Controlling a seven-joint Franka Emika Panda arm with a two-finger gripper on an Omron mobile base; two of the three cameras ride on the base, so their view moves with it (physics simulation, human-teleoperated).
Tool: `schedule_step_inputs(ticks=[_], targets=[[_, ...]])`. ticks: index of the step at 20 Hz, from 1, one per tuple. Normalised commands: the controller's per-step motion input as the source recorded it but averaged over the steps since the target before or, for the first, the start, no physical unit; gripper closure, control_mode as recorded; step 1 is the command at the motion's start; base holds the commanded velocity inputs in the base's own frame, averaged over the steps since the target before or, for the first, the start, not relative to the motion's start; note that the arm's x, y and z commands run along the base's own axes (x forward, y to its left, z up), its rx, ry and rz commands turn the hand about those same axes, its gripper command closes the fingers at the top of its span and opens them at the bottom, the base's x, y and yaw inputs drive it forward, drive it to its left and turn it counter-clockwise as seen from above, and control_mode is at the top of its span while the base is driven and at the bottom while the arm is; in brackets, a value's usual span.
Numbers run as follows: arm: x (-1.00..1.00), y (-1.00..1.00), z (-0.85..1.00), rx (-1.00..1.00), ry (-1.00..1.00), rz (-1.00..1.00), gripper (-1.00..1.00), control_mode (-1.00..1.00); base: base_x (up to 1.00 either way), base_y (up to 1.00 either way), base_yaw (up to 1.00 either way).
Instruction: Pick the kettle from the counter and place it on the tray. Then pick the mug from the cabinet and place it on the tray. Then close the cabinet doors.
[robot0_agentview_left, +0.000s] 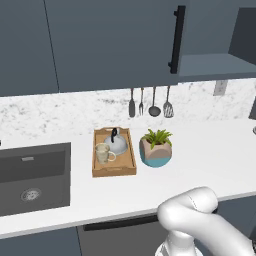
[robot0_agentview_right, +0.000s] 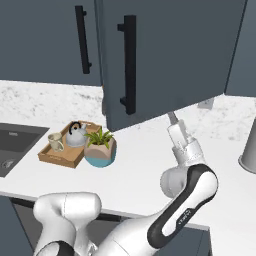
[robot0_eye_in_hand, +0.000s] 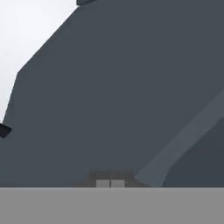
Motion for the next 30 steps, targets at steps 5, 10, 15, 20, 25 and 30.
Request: schedule_step_inputs(ticks=[5, 10, 15, 20, 25, 30], targets=[[0.53, 0.52, 0.39, -0.03, 0.60, 0.00, 1.00, -1.00, 0.00, 0.00, 0.00], [0.45, 0.56, 0.43, -0.02, 0.51, -0.01, 1.00, -1.00, 0.00, 0.00, 0.00], [0.46, 0.62, 0.41, -0.02, 0.44, -0.04, 1.00, -1.00, 0.00, 0.00, 0.00], [0.46, 0.55, 0.07, 0.00, 0.05, -0.07, 1.00, -1.00, 0.00, 0.00, 0.00], [0.40, 0.32, 0.40, 0.00, -0.11, -0.07, 1.00, -1.00, 0.00, 0.00, 0.00], [0.38, 0.18, 0.88, 0.00, -0.06, -0.05, 1.00, -1.00, 0.00, 0.00, 0.00]])
